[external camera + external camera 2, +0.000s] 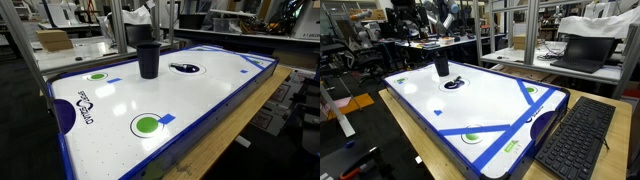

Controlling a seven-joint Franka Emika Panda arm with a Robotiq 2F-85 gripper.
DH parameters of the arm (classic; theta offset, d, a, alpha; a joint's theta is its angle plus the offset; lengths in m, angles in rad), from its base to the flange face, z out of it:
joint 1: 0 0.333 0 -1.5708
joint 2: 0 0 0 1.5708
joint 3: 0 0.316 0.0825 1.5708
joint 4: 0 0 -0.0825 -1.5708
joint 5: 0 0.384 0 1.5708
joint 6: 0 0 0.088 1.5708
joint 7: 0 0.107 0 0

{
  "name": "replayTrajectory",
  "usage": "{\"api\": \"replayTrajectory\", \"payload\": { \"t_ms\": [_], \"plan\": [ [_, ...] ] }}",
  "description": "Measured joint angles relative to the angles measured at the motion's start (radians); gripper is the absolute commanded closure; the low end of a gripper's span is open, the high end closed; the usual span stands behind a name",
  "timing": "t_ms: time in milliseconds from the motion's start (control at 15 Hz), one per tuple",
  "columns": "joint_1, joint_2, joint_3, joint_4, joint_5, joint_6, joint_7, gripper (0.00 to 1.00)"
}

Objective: Put the marker in the cup

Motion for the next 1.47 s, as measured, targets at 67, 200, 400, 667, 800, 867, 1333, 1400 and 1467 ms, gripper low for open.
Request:
{"api": "replayTrajectory", "payload": {
  "t_ms": [67,200,400,667,800,867,1333,1400,1467],
  "plan": [
    [0.000,0.000,0.000,0.000,0.000,-0.001,0.000,0.00],
    [0.000,0.000,0.000,0.000,0.000,-0.002,-0.001,0.00],
    [0.000,0.029,0.000,-0.004,0.002,0.055,0.018,0.00],
    [0.001,0.173,0.000,-0.004,0.007,0.311,0.081,0.00],
    [0.001,0.241,0.000,0.002,0.007,0.418,0.124,0.00],
    [0.001,0.272,0.000,0.008,0.007,0.455,0.140,0.00],
    [0.007,0.422,-0.015,0.122,-0.020,0.476,0.253,0.00],
    [0.009,0.437,-0.018,0.142,-0.022,0.463,0.258,0.00],
    [0.010,0.450,-0.020,0.163,-0.022,0.447,0.258,0.00]
  ]
}}
